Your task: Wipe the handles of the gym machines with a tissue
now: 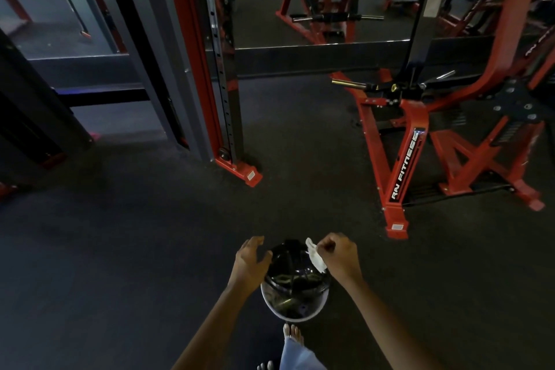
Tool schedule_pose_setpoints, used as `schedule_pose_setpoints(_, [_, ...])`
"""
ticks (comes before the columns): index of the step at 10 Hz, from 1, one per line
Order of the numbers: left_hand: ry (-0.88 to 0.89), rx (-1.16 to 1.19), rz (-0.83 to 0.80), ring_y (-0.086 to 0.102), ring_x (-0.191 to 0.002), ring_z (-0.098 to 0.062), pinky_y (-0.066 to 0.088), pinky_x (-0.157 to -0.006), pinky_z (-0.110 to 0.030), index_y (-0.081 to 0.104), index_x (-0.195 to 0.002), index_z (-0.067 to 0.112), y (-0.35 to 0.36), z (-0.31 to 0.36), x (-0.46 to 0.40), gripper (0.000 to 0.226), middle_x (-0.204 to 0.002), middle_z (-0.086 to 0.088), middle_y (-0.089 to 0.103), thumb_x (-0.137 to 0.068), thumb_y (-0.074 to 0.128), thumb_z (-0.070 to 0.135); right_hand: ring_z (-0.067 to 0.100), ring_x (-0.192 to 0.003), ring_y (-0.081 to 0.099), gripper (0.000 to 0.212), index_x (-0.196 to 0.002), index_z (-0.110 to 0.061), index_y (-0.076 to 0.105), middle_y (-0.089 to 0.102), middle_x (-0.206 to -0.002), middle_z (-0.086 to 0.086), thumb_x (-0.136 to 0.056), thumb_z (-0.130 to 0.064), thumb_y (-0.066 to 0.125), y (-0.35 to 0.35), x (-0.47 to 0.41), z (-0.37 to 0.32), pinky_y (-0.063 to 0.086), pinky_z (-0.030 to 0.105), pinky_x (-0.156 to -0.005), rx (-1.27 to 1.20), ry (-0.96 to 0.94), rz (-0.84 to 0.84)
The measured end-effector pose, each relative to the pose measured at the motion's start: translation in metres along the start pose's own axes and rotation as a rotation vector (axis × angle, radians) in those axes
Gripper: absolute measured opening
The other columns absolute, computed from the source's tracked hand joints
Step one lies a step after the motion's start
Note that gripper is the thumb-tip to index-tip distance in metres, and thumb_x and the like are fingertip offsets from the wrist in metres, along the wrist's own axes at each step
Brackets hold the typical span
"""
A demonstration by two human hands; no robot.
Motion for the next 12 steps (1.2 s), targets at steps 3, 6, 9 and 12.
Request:
schedule_pose_setpoints(3, [-0.031,-0.007,-0.016,0.052,-0.115,-0.019,0.041,-0.089,-0.022,0.053,-0.125,0.007,0.01,-0.004,-0.009,0.039,-0.123,-0.009,0.056,-0.088,0.061,0.017,0.004,-0.071,0.057,0.021,-0.071,-0.021,0.058,0.059,-0.085,0.0,-0.082,-0.005,0.063,0.003,-0.014,0.011,0.04,0.011,-0.055,0.03,0.023,-0.048])
schedule_pose_setpoints(6, [-0.064,-0.038,-0.015,0.051,-0.119,-0.02,0.037,-0.091,-0.018,0.051,-0.129,0.006,0.009,-0.009,-0.013,0.042,-0.126,-0.008,0.055,-0.09,0.06,0.018,0.007,-0.079,0.059,0.005,-0.085,-0.016,0.063,0.062,-0.094,0.001,-0.086,-0.011,0.062,0.026,-0.03,0.025,0.041,0.012,-0.057,0.083,0.091,-0.1])
schedule_pose_setpoints(9, [-0.095,-0.04,-0.014,0.05,-0.119,-0.021,0.038,-0.093,-0.022,0.051,-0.129,0.006,0.009,-0.02,-0.011,0.042,-0.126,-0.009,0.055,-0.09,0.06,0.018,0.009,-0.083,0.06,0.01,-0.097,-0.015,0.064,0.061,-0.1,0.003,-0.087,-0.017,0.062,0.036,-0.031,0.045,0.049,0.021,-0.065,0.136,0.156,-0.227])
schedule_pose_setpoints(12, [-0.085,-0.018,-0.016,0.05,-0.12,-0.02,0.038,-0.09,-0.02,0.051,-0.13,0.006,0.007,-0.016,-0.013,0.042,-0.127,-0.009,0.054,-0.09,0.059,0.019,0.008,-0.086,0.059,0.008,-0.094,-0.017,0.061,0.06,-0.099,0.0,-0.086,-0.014,0.062,0.026,-0.03,0.026,0.053,0.023,-0.073,0.063,0.066,-0.184])
Point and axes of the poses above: each hand's wrist, its own x-axis away from the middle knuckle, its own y-axis out of the palm, z = x × y, the point moved 4 cm from there along -x, towards the middle knuckle
